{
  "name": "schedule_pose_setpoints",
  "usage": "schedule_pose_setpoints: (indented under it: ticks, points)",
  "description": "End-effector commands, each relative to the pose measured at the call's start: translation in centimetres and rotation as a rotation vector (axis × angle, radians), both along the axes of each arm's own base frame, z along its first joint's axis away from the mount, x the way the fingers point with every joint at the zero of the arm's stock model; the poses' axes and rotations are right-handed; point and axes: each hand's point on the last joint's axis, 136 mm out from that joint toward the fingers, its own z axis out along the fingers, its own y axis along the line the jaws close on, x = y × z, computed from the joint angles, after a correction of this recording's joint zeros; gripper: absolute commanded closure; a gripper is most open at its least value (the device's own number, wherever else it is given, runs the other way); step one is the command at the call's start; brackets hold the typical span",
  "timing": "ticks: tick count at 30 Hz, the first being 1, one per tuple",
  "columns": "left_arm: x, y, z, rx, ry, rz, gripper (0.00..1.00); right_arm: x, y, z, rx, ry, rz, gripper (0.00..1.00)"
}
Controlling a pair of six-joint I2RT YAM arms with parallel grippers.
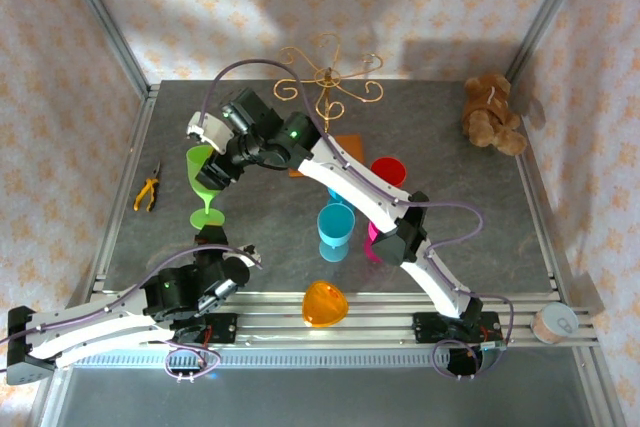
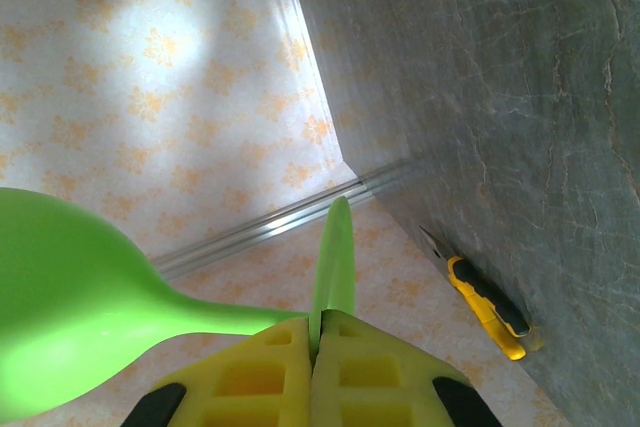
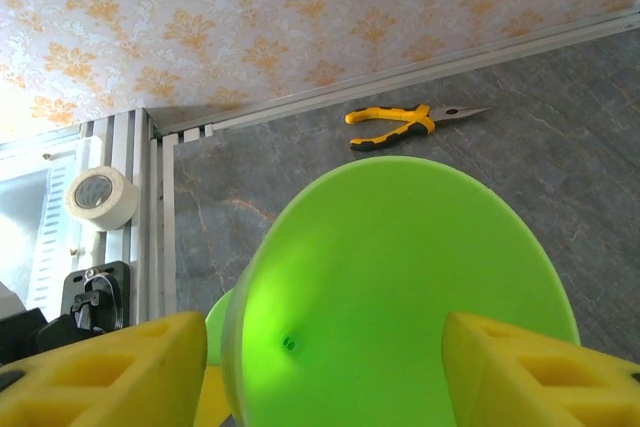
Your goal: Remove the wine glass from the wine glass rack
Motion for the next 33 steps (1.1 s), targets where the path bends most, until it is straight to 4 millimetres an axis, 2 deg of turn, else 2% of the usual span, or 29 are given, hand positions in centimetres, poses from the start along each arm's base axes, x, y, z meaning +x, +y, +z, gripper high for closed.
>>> schedule_pose_setpoints:
  ticks: [1,4,9,13,18,25,27,30,33]
  points:
    - [0.1,0.0,0.8,0.0,-0.023,0.011,1.0,-2.4,0.2,0.8,0.009,0.018,0.069,0.33]
    - [0.2,-0.1,0.9,0.005,-0.027,0.012,1.0,-2.5,0.5,1.1,0.026,0.016,0.076,0.31]
    - [0.2,-0.1,0.9,0.005,-0.026,0.01,1.0,-2.5,0.7,0.4,0.016,0.027,0.084,0.29]
    - [0.2,-0.1,0.9,0.0,-0.028,0.011,1.0,-2.9,0.6,-0.5,-0.01,0.048,0.098,0.33]
    - [0.2,-0.1,0.9,0.002,-0.029,0.013,1.0,-3.4,0.0,-1.4,-0.047,0.074,0.111,0.49]
    - [0.2,0.0,1.0,0.003,-0.032,0.017,1.0,-4.0,-0.6,-1.1,-0.056,0.083,0.124,0.71]
    - [0.2,0.0,1.1,0.002,-0.034,0.017,1.0,-4.1,-0.8,-0.9,-0.055,0.086,0.13,0.8]
    - [0.2,0.0,1.3,-0.002,-0.041,0.021,1.0,-4.5,-0.9,-0.7,-0.054,0.092,0.141,0.99]
    - [0.3,0.0,1.5,0.008,-0.048,0.028,1.0,-5.0,-1.1,-0.1,-0.041,0.107,0.155,1.0]
